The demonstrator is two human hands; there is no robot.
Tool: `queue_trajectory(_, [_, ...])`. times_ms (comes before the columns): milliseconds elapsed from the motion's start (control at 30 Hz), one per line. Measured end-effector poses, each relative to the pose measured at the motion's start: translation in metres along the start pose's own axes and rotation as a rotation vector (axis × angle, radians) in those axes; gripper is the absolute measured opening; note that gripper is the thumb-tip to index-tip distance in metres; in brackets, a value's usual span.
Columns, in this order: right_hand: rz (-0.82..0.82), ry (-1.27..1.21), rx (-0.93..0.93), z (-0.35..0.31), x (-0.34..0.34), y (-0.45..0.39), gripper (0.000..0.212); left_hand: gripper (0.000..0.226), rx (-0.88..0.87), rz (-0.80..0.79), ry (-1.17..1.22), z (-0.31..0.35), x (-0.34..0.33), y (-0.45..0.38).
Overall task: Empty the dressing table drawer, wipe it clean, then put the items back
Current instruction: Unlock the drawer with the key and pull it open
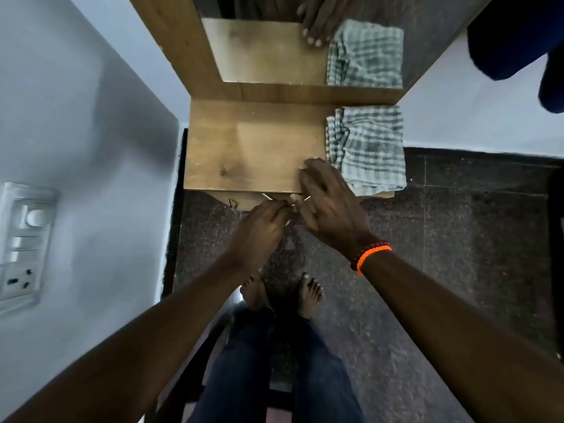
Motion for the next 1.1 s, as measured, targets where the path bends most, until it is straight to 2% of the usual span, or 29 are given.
queue_trajectory(200, [0.102,-0.027,0.007,0.009,-0.021,0.003,0.040,0.042,-0.046,0.092,-0.061,-0.006,-0.030,-0.005])
queue_trajectory(400, [0.205,-0.048,0.001,0.011,-0.031,0.008,0.037,0.050,-0.027,0.127,-0.014,-0.021,-0.052,-0.005])
queue_trajectory(567, [0.302,-0.100,-0.020,0.009,-0.030,0.011,0.034,0.032,-0.032,0.186,0.048,-0.028,-0.054,-0.013])
queue_trajectory(733, [0.375,-0.084,0.000,0.009,-0.032,0.013,0.034,0.033,-0.067,0.242,0.010,-0.027,-0.057,-0.014])
queue_trajectory(900, [0.425,-0.075,0.017,0.011,-0.035,0.010,0.030,0.022,-0.078,0.293,0.039,-0.030,-0.065,-0.014])
queue_trajectory(1000, [0.445,-0.079,0.024,0.010,-0.039,0.011,0.026,0.028,-0.039,0.325,0.046,-0.032,-0.071,-0.013])
queue_trajectory(1100, [0.484,-0.085,0.052,0.012,-0.036,0.013,0.023,0.024,-0.027,0.380,0.040,-0.034,-0.071,-0.014])
Point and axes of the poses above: each hand's wrist, its own y-axis away from the middle knuckle, its own x-axis out of the back of the hand, z = x × y, the point moved 6 cm from there along -y, towards the middle knuckle, and after that the axes turned 7 degrees about y, right-handed, at the moved point
